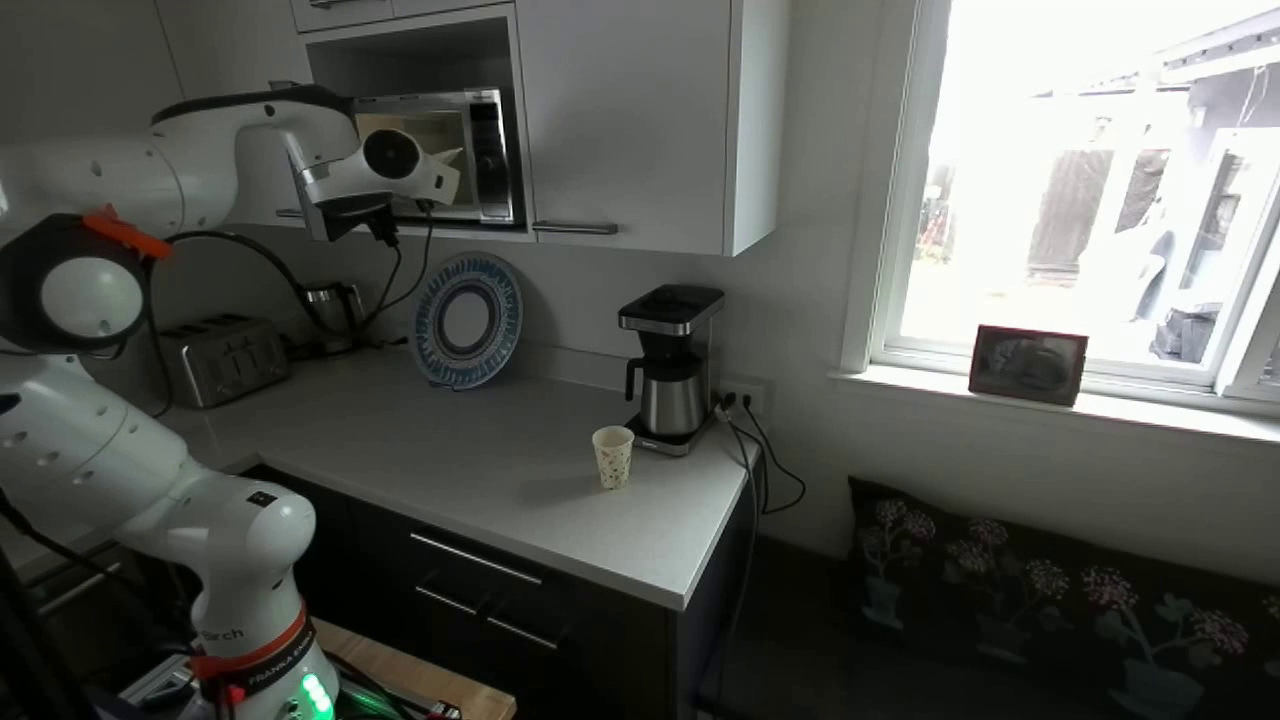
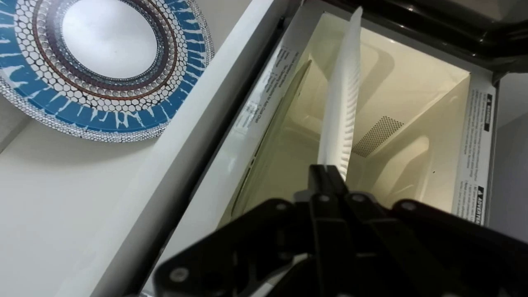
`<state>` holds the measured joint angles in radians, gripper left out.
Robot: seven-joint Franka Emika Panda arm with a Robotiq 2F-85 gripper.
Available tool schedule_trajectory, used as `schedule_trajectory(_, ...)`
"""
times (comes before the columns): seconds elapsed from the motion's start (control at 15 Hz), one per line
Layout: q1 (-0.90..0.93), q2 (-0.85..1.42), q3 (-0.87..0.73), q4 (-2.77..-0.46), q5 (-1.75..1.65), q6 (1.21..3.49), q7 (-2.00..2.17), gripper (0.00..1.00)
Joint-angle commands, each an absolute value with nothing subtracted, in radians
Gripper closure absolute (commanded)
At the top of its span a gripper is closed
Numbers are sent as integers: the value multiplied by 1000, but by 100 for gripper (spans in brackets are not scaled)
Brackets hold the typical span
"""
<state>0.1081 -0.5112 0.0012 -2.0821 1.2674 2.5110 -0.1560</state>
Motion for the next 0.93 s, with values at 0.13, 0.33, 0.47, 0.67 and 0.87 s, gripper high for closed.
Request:
schedule_trajectory(0.13, 71, -424, 25, -1988, 1235, 2487, -44, 100)
schedule_trajectory(0.33, 66, -386, 32, -1955, 1217, 2471, 12, 100)
schedule_trajectory(0.47, 59, -364, 46, -1933, 1173, 2469, 61, 100)
schedule_trajectory(0.67, 55, -337, 65, -1895, 1077, 2465, 139, 100)
schedule_trajectory(0.87, 57, -311, 76, -1859, 1004, 2468, 207, 100)
